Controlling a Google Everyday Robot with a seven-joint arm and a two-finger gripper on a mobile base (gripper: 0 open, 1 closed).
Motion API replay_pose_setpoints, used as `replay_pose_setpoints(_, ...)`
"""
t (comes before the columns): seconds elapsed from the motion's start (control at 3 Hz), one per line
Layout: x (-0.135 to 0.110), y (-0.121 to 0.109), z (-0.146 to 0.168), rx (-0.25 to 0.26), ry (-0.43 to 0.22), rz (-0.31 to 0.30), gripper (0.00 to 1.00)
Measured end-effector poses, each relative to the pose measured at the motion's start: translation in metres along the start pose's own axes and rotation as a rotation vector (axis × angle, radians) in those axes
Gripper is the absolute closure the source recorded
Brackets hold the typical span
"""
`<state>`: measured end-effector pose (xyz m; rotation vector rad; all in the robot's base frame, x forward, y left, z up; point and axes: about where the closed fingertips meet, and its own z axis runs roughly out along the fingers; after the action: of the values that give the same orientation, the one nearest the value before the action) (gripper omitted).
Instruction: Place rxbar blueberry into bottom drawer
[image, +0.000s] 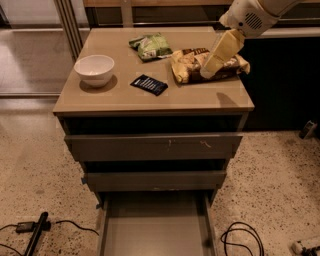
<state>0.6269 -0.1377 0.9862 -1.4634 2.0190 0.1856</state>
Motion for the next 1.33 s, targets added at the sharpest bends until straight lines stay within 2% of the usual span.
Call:
replay_pose_setpoints(0.33, 0.0, 0.0, 0.0, 0.0, 0.0, 0.0, 0.0)
replay_pose_setpoints(0.67, -0.012, -0.009, 0.02, 0.008, -0.039, -0.001, 0.0)
replay_pose_setpoints(1.0, -0.035, -0.023, 0.065, 0.01, -0.107, 0.042, 0.0)
replay_pose_setpoints(1.33, -0.049, -0.032, 0.106, -0.01, -0.138, 0.113, 0.0)
